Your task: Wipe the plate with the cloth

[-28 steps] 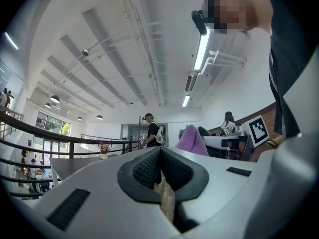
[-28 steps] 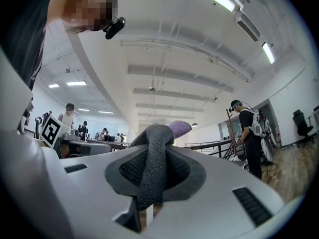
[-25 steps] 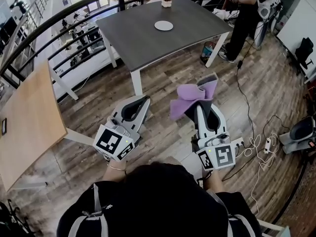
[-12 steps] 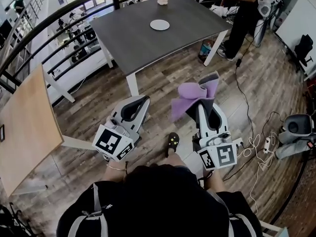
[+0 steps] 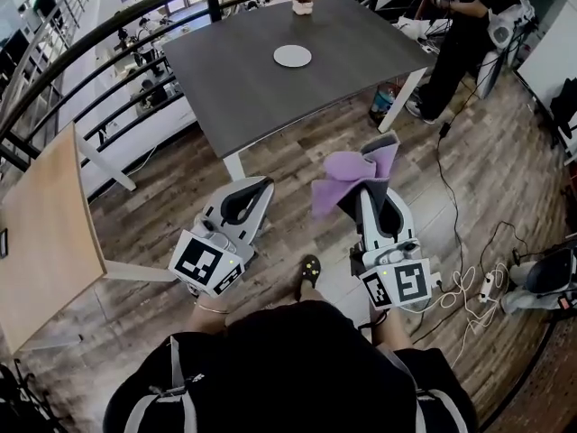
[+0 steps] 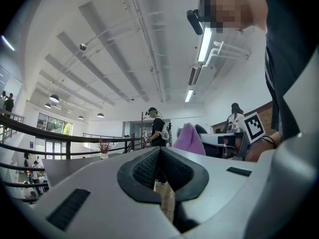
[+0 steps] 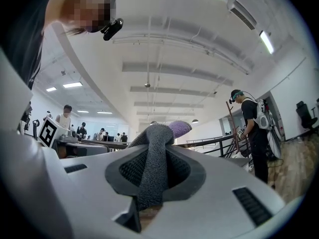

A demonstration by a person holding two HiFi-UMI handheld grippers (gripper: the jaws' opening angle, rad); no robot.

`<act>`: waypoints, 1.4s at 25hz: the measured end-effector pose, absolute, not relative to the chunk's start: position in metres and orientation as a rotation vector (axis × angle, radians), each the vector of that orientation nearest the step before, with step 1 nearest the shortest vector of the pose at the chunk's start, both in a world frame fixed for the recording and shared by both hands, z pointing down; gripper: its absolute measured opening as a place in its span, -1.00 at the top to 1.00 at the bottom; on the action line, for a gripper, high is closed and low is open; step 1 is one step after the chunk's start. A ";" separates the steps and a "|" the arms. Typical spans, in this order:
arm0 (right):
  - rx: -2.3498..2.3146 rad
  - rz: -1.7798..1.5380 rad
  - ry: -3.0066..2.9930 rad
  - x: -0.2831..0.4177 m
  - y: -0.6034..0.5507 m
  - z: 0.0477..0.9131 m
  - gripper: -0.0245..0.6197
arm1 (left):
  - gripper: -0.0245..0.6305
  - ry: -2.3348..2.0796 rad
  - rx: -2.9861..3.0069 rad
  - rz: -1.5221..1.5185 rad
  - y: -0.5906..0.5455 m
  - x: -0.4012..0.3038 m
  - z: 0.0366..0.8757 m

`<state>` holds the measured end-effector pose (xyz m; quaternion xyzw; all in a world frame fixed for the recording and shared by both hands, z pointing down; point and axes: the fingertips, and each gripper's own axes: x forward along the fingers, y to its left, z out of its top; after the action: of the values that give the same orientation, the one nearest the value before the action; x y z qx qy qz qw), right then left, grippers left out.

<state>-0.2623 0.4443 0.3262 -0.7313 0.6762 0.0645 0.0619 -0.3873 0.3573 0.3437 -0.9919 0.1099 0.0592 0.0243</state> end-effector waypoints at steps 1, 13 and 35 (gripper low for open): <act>-2.204 0.191 2.051 -0.256 0.439 0.327 0.72 | 0.90 0.354 -3.068 0.183 0.352 -0.381 0.344; -2.149 0.159 2.056 -0.158 0.399 0.324 0.72 | 0.90 0.387 -3.047 0.134 0.317 -0.288 0.332; -2.043 0.177 2.173 -0.089 0.331 0.328 0.72 | 0.90 0.527 -3.042 0.146 0.260 -0.222 0.342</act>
<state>-0.0887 0.3307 0.3282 -0.6818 0.7251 0.0590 0.0771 -0.2224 0.2602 0.3422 -0.9839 0.1705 0.0471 0.0253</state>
